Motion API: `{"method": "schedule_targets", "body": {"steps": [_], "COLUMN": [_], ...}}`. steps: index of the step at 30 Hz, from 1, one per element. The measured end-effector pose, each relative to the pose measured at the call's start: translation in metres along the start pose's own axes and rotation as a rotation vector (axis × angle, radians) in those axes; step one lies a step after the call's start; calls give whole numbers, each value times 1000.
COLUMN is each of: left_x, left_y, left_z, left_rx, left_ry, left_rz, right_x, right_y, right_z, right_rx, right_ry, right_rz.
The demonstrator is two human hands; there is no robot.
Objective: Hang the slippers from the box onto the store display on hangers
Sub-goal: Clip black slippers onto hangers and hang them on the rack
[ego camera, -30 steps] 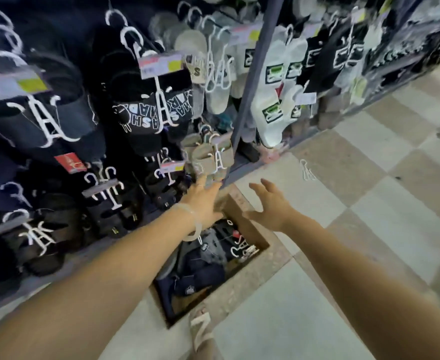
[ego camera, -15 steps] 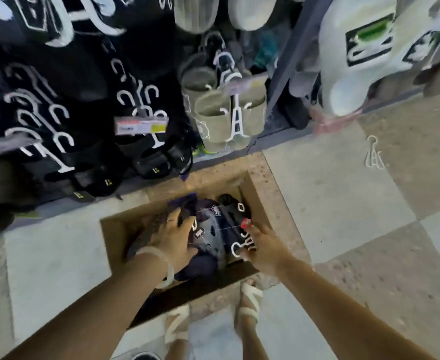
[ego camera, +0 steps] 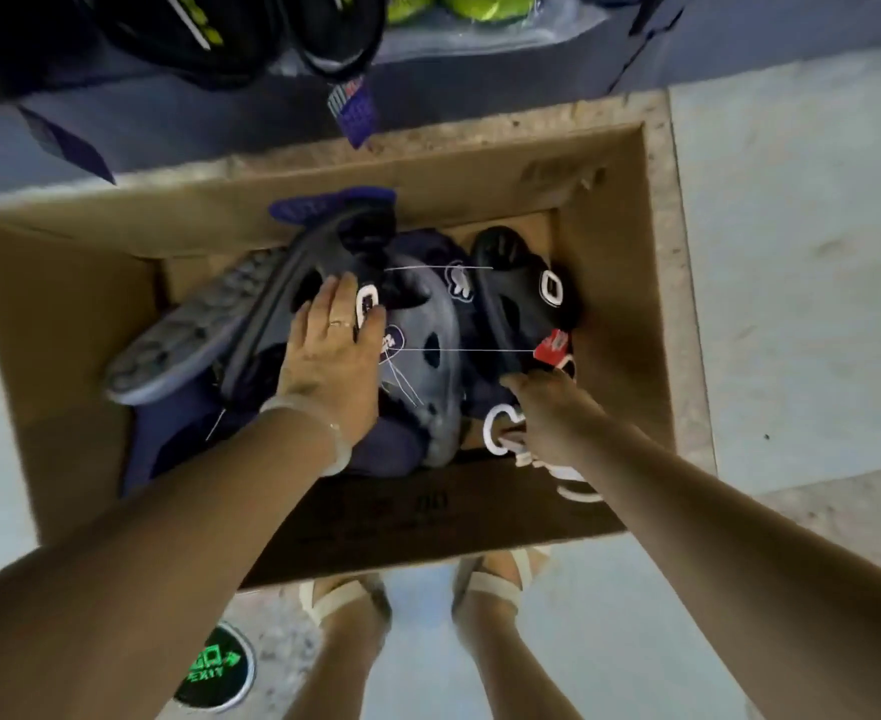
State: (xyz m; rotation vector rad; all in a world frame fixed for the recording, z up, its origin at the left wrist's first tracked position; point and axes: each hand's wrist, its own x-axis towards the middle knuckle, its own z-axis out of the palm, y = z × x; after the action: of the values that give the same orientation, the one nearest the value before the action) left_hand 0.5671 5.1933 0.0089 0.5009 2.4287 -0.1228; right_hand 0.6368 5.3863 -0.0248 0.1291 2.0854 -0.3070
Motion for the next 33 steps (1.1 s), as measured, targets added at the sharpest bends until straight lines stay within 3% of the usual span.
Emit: {"method": "schedule_targets", "body": {"steps": [4,7,13,16,17,19,20,22,27,33], "left_x": [41,53,62,68,70,74,76,77,77,68], "left_y": [-5,-6,-6,-3,-4,-7,-9,-13,-16,-25], "left_z": [11,13,-7,-17,-22,-33,-39,-51,-67,-57], "left_rx": [223,424,576,579,577,576,582,590,536,80], "left_ry": [30,-10,-29,-55,-66,-106,-129,-156,-166,-175], "left_rz": [80,94,123,151,169,238,264,287,253,48], "right_x": [29,36,28,41,49,61,59,60,49,11], "right_y": [5,9,7,11,12,13,12,11,-5,-49], "right_z": [13,18,-21,-42,-46,-53,-55,-52,-46,-53], "right_rx": [-346,-358,607,1078,1275,1752,1844,1851,1953,1849], "right_ry": [-100,-29,258,370,380,245,168,111,150,224], "right_rz": [-100,-127,68,373,498,669,707,712,563,526]}}
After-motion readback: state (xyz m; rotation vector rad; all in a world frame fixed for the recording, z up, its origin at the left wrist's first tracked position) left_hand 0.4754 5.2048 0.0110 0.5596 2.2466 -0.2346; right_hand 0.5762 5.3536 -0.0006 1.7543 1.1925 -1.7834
